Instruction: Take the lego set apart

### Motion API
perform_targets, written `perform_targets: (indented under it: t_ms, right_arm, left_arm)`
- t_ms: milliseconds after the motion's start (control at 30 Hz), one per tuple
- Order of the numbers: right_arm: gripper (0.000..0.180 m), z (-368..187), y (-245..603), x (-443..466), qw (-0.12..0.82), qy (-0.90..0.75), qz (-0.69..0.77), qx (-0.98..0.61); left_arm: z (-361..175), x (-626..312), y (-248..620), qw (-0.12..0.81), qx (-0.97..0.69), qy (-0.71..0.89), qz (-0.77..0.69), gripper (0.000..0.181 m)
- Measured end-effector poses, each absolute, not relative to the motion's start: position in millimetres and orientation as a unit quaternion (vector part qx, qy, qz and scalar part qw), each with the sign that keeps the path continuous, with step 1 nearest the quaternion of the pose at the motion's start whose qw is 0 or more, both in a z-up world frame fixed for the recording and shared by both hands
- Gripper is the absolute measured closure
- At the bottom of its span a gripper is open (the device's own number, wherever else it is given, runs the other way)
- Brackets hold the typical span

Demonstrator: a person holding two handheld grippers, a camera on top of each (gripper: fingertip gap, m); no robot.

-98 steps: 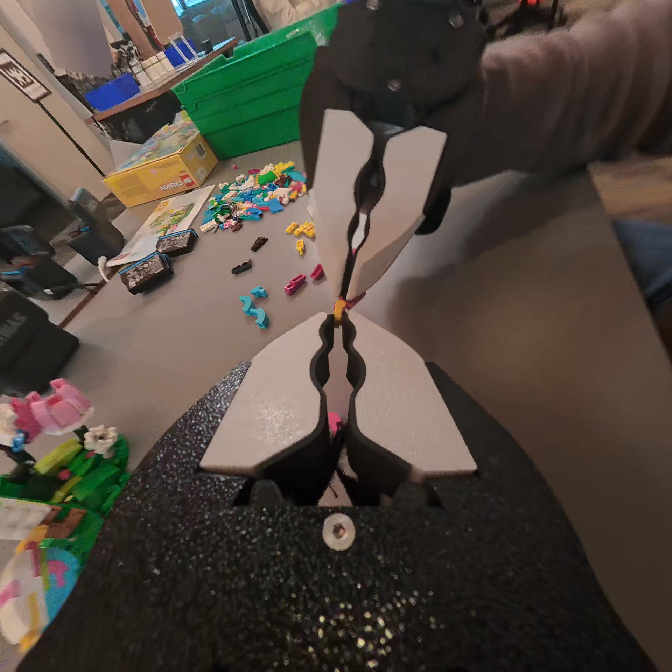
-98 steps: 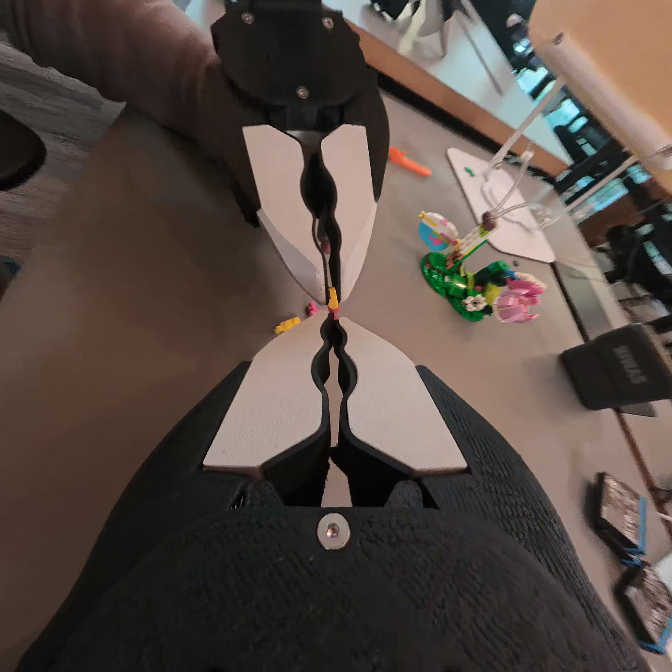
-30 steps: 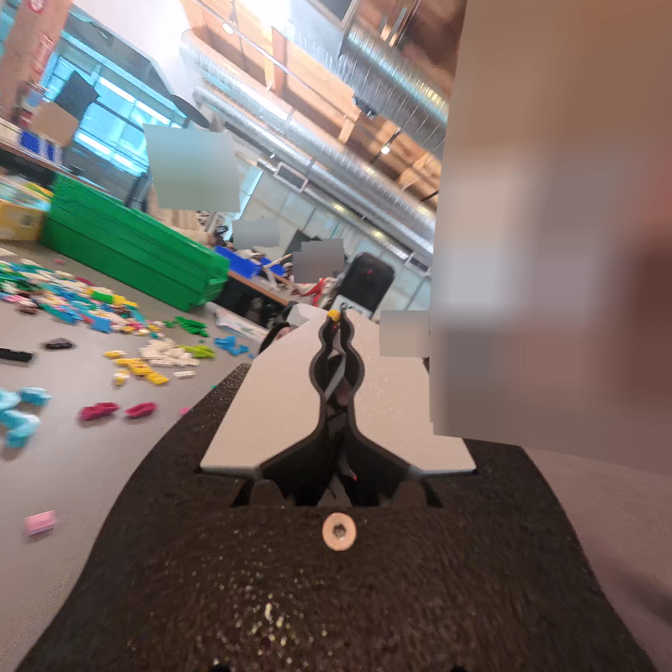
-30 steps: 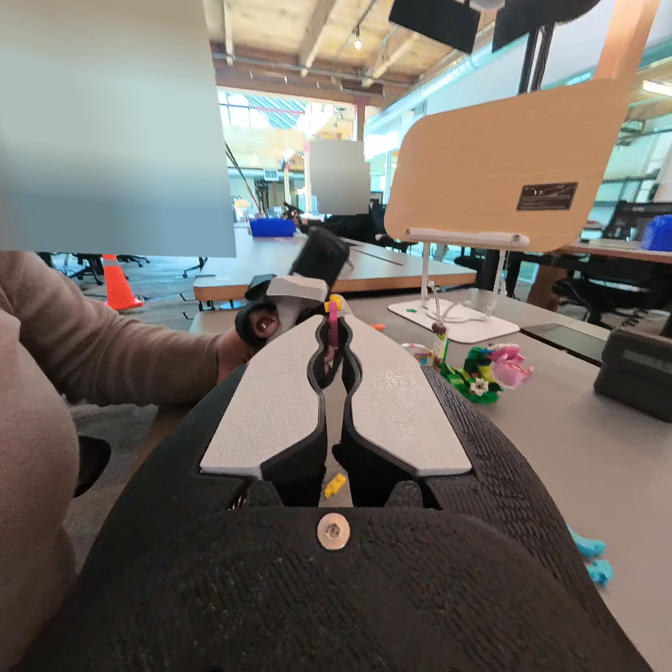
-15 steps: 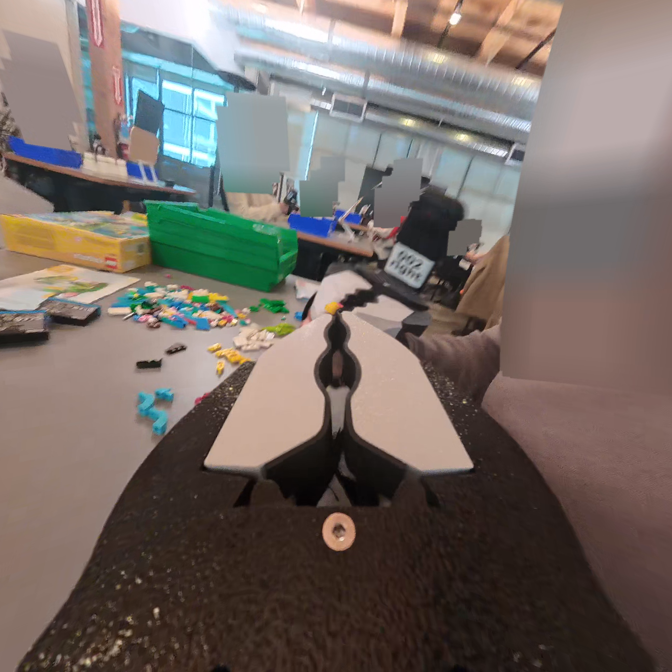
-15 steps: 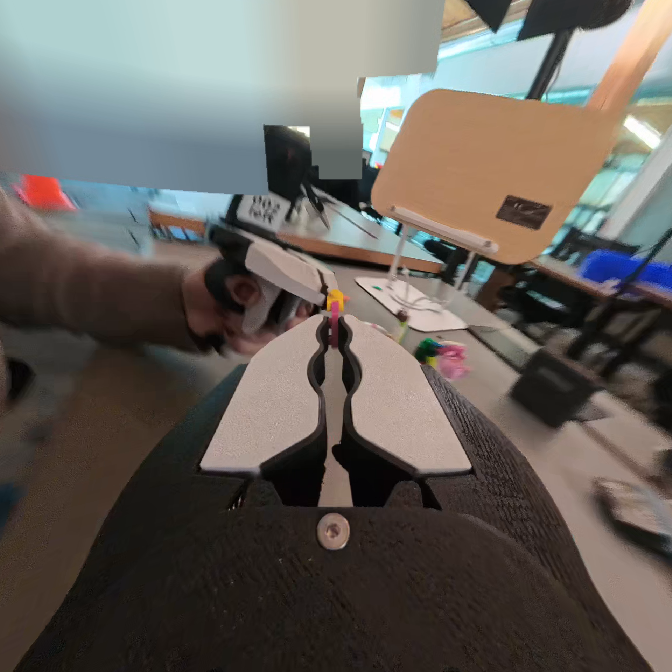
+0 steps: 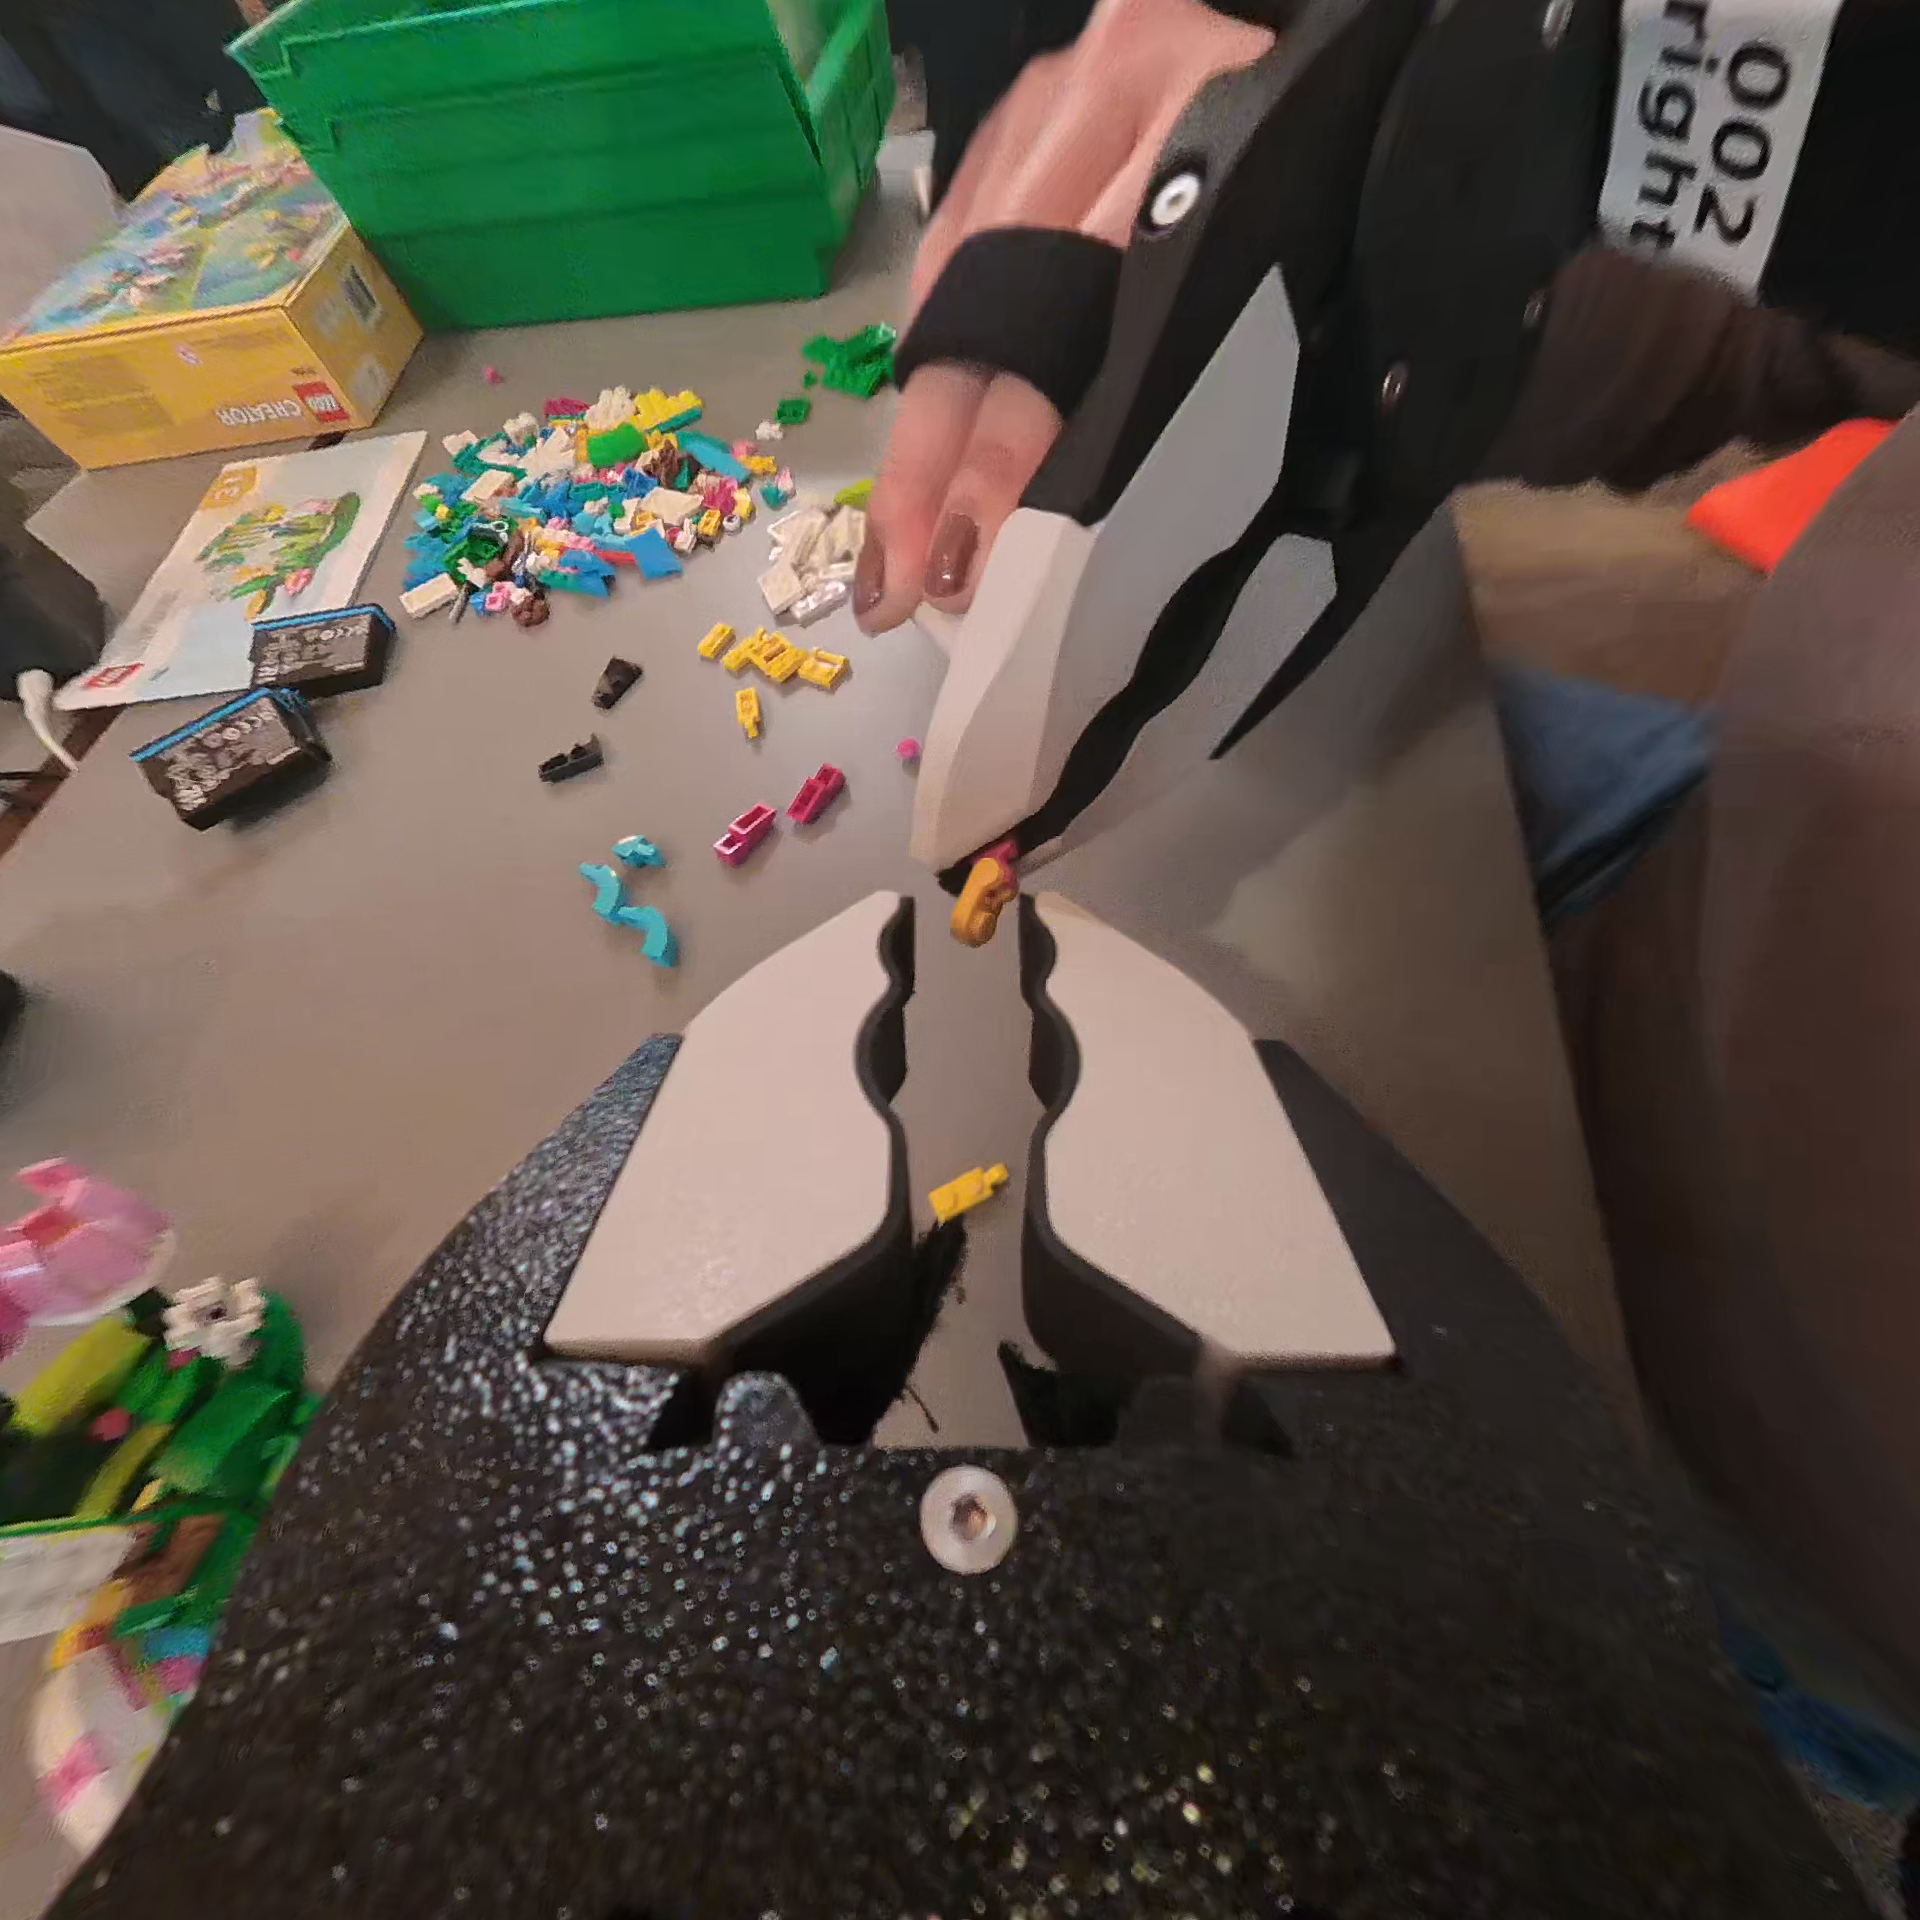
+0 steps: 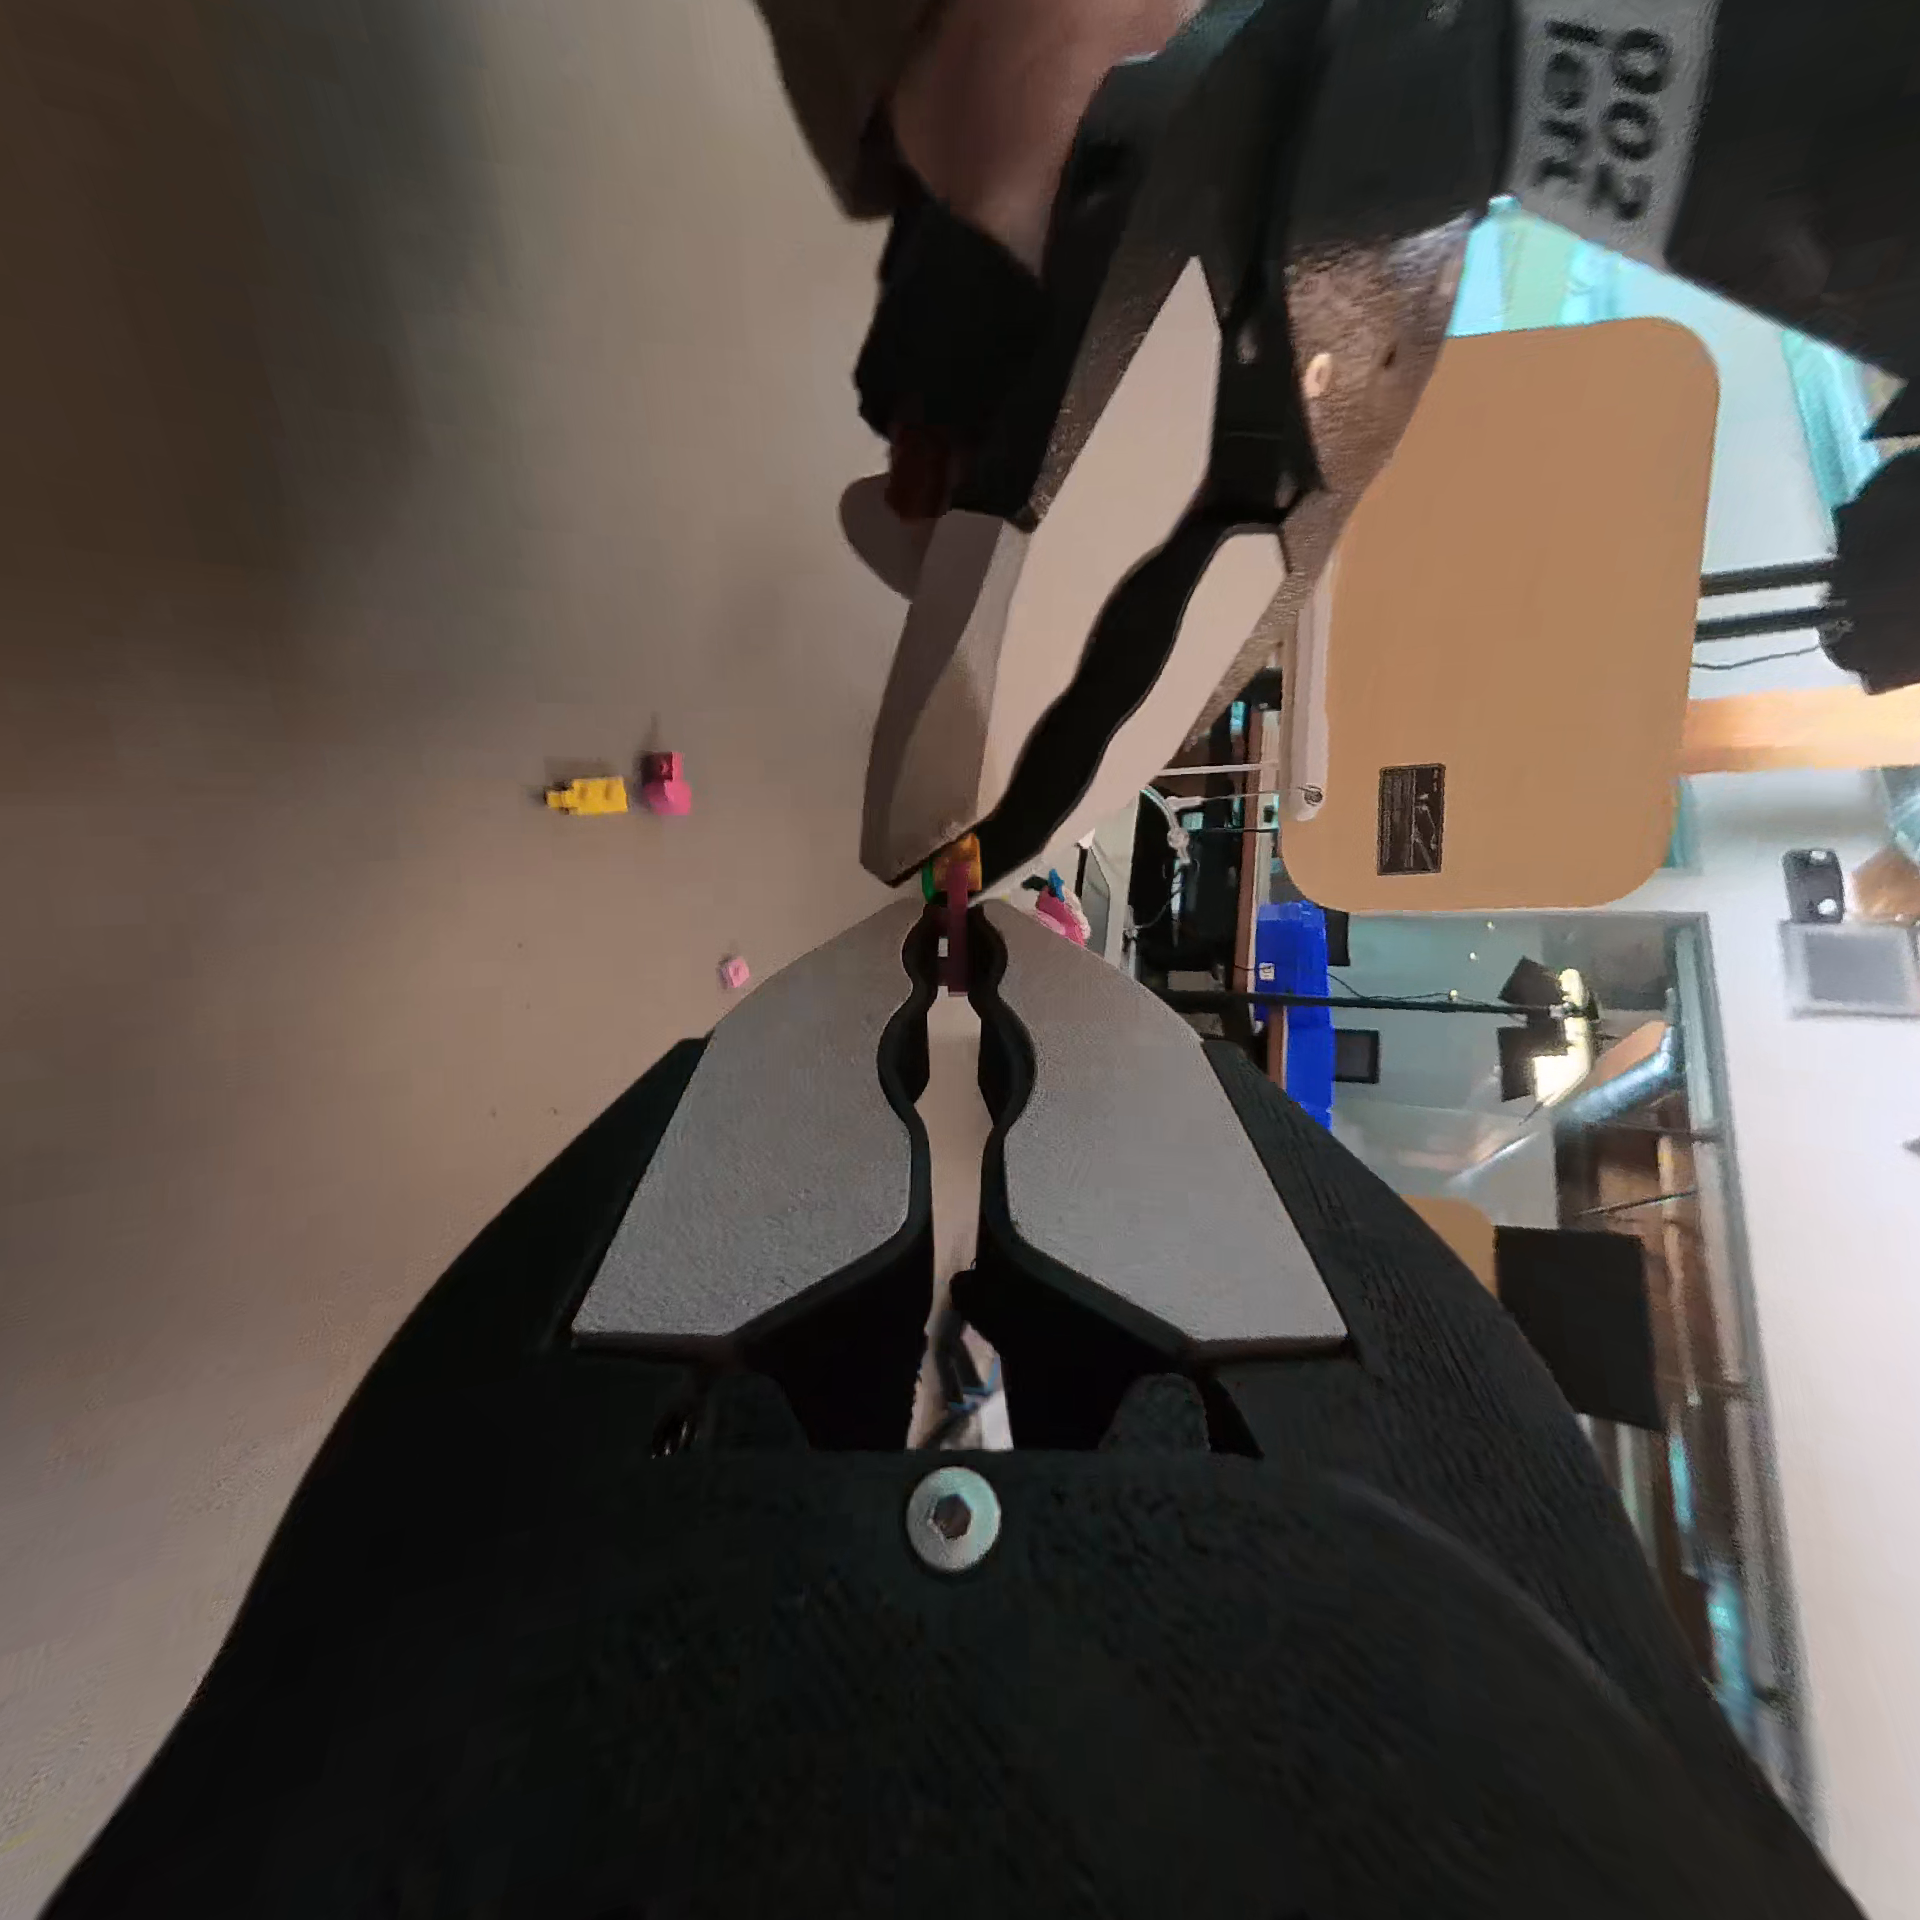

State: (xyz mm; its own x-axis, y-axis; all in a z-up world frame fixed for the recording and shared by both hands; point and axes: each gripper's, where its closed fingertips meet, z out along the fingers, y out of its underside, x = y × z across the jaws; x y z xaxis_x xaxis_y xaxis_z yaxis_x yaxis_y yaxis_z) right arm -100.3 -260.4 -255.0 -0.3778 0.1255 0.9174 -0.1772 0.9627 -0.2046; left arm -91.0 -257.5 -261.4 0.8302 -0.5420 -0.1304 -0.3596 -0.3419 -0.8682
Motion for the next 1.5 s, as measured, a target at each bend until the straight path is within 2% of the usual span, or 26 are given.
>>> perform_targets:
  t_ms: [67, 333, 567, 767, 967, 1233, 1300, 1433, 1500]
  right_arm:
    - [0.176, -257, -259, -101, 0.556, -0.824, 0.102, 0.036]
    - [0.177, -271, -256, -104, 0.534, -0.841, 0.006, 0.082]
    - [0.175, -263, -245, -118, 0.583, -0.805, 0.070, -0.087]
    - [0.174, -266, -240, -126, 0.560, -0.785, 0.152, -0.217]
    - [0.174, -268, -239, -131, 0.514, -0.752, 0.266, -0.315]
    - [0.174, -275, -238, -133, 0.469, -0.733, 0.331, -0.365]
    - [0.176, -278, -239, -132, 0.496, -0.758, 0.293, -0.306]
    - [0.177, -275, -245, -123, 0.591, -0.785, 0.158, -0.094]
    - [0.177, -275, -248, -118, 0.599, -0.789, 0.129, -0.032]
  left_arm:
    - [-264, -91, -258, 0.489, -0.818, 0.298, -0.056, 0.171]
    - [-283, -100, -254, 0.411, -0.829, 0.366, 0.096, 0.175]
    - [-269, -114, -246, 0.469, -0.770, 0.363, 0.233, 0.175]
    - [-267, -124, -242, 0.486, -0.743, 0.339, 0.311, 0.175]
    - [-266, -129, -241, 0.525, -0.744, 0.294, 0.291, 0.174]
    - [-270, -131, -239, 0.534, -0.748, 0.283, 0.277, 0.174]
    - [-273, -129, -240, 0.540, -0.774, 0.262, 0.201, 0.174]
    - [-279, -111, -247, 0.541, -0.816, 0.201, -0.042, 0.174]
    - [-281, -105, -248, 0.535, -0.817, 0.202, -0.075, 0.173]
